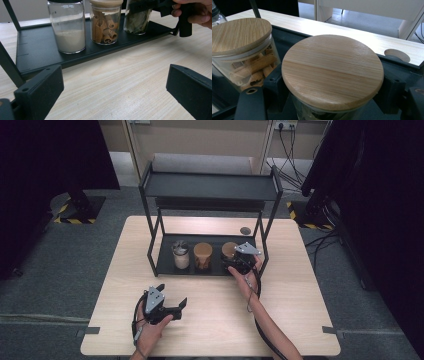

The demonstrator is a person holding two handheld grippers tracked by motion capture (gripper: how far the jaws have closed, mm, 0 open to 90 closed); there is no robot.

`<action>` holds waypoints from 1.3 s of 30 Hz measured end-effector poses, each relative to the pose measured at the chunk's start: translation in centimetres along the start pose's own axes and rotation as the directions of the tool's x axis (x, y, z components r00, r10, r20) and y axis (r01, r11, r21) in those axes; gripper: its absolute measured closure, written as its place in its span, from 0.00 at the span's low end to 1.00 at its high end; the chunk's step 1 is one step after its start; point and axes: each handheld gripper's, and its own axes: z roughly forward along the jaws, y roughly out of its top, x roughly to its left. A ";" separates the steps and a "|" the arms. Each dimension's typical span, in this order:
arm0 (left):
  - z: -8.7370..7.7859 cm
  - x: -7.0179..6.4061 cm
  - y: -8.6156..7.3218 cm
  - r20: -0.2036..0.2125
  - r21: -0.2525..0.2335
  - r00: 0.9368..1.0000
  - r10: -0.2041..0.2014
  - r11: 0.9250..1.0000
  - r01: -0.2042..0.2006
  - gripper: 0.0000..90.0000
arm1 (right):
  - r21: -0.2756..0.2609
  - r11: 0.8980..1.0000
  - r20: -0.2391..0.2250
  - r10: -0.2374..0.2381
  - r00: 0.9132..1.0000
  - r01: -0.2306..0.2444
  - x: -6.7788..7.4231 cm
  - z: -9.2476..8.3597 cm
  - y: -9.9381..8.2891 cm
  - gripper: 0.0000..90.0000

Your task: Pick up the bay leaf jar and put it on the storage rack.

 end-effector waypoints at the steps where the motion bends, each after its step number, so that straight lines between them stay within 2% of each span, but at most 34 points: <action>1: 0.0 0.0 0.0 0.000 0.000 1.000 0.000 1.000 0.000 0.01 | 0.001 1.000 -0.002 0.001 1.000 -0.001 -0.1 0.0 0.0 0.29; 5: 0.0 0.0 0.0 0.001 0.000 1.000 0.001 1.000 -0.001 0.01 | 0.003 1.000 -0.003 0.005 1.000 -0.005 -0.1 0.0 0.1 0.29; 8: 0.0 0.0 0.0 0.001 -0.001 1.000 0.000 1.000 0.000 0.01 | -0.002 1.000 -0.005 0.028 1.000 -0.028 0.0 -0.1 -0.1 0.22; 13: 0.0 0.0 0.0 0.000 0.000 1.000 0.001 1.000 -0.001 0.01 | 0.000 0.999 0.009 0.044 0.999 -0.044 0.1 -0.3 0.1 0.15; 18: 0.0 0.0 0.0 0.000 0.001 1.000 0.002 1.000 -0.002 0.01 | -0.005 0.998 0.003 0.065 0.998 -0.065 -0.1 -0.4 0.0 0.11; 21: 0.0 0.0 0.0 0.000 0.002 1.000 0.002 1.000 -0.002 0.01 | -0.003 0.997 0.004 0.078 0.997 -0.078 -0.1 -0.5 -0.1 0.06; 39: 0.0 0.0 0.0 0.000 0.001 1.000 0.002 1.000 -0.002 0.01 | -0.020 0.997 -0.016 0.068 0.998 -0.068 0.0 -1.6 -0.1 0.06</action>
